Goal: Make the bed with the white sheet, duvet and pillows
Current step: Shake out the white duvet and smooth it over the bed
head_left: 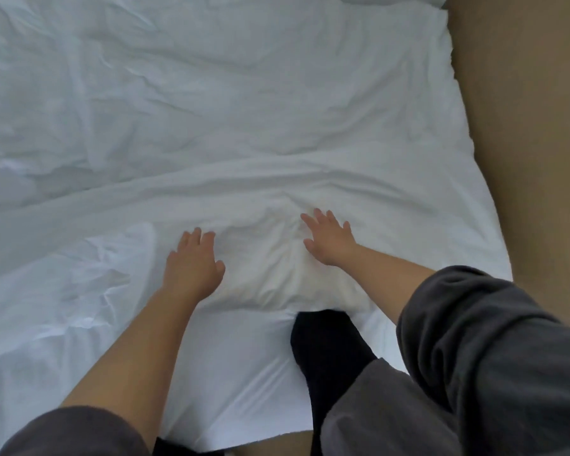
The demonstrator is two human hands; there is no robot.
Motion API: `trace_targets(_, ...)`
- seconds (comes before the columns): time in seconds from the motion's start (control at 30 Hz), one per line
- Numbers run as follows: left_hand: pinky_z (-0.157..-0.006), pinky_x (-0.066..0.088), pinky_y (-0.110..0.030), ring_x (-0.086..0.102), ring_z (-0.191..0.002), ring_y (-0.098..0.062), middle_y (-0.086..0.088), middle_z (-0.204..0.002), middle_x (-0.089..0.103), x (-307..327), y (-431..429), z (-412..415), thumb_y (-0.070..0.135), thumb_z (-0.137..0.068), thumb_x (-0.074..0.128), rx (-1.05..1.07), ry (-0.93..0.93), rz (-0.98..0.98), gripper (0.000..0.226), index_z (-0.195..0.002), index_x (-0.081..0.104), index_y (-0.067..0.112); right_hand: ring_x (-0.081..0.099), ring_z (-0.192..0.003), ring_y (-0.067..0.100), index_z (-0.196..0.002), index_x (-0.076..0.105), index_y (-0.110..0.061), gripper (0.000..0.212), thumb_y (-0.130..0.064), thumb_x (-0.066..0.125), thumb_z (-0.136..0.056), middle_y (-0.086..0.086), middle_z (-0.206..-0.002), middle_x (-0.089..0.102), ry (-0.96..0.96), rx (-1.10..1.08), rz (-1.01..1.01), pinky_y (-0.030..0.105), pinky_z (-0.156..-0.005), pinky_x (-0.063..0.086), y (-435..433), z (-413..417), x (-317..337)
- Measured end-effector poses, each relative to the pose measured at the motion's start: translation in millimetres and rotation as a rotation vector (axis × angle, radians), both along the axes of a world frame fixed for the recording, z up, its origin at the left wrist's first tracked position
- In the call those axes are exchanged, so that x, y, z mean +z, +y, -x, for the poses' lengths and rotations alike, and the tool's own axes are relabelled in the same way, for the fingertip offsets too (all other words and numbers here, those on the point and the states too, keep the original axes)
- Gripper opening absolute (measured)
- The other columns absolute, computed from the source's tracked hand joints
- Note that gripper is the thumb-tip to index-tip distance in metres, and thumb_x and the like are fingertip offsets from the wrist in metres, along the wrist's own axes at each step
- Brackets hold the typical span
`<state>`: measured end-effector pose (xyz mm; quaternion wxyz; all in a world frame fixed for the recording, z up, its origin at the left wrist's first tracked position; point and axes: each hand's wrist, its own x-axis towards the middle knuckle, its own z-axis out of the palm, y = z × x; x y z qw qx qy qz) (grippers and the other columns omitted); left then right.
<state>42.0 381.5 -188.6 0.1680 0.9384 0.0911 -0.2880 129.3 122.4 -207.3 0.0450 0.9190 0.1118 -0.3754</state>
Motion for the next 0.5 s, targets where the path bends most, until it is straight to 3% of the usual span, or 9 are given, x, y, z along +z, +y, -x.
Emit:
trace_targets(0.13, -0.117, 0.02, -0.05, 0.006, -0.148, -0.029, -0.01, -0.162, 0.007, -52, -30, -54, 0.031, -0.095, 0.048, -0.029, -0.056, -0.111, 0.06, -0.148, 0.023, 0.016, -0.009, -0.15, 0.028, -0.156, 0.003, -0.034, 0.063, -0.041, 0.035, -0.102, -0.002, -0.164, -0.013, -0.015, 0.105, -0.059, 0.066, -0.114, 0.007, -33, -58, -62)
trace_targets(0.27, -0.115, 0.015, -0.055, 0.001, -0.149, -0.027, -0.008, -0.162, 0.0, -75, -58, -79, 0.034, -0.095, 0.045, -0.077, 0.055, -0.204, 0.062, -0.149, 0.018, 0.018, -0.013, -0.15, 0.025, -0.155, 0.002, -0.038, 0.063, -0.047, 0.034, -0.1, -0.005, -0.163, -0.013, -0.092, 0.259, -0.054, 0.073, -0.107, -0.001, -69, -74, -86)
trace_targets(0.4, -0.115, 0.015, -0.054, -0.001, -0.149, -0.027, -0.007, -0.162, -0.003, -70, -65, -99, 0.039, -0.093, 0.049, -0.052, 0.019, -0.285, 0.07, -0.151, 0.015, 0.018, -0.012, -0.15, 0.025, -0.156, 0.0, -0.03, 0.071, -0.049, 0.036, -0.098, -0.001, -0.163, -0.015, -0.291, 0.152, 0.018, 0.076, -0.104, -0.005, -104, -101, -83)
trace_targets(0.5, -0.116, 0.012, -0.053, -0.003, -0.149, -0.027, -0.007, -0.163, -0.004, -67, -48, -130, 0.037, -0.091, 0.054, 0.01, -0.06, -0.344, 0.079, -0.154, 0.01, 0.019, -0.003, -0.151, 0.027, -0.156, 0.012, -0.025, 0.07, -0.04, 0.044, -0.096, 0.001, -0.165, -0.001, -0.392, 0.153, -0.03, 0.076, -0.106, -0.001, -111, -132, -80)
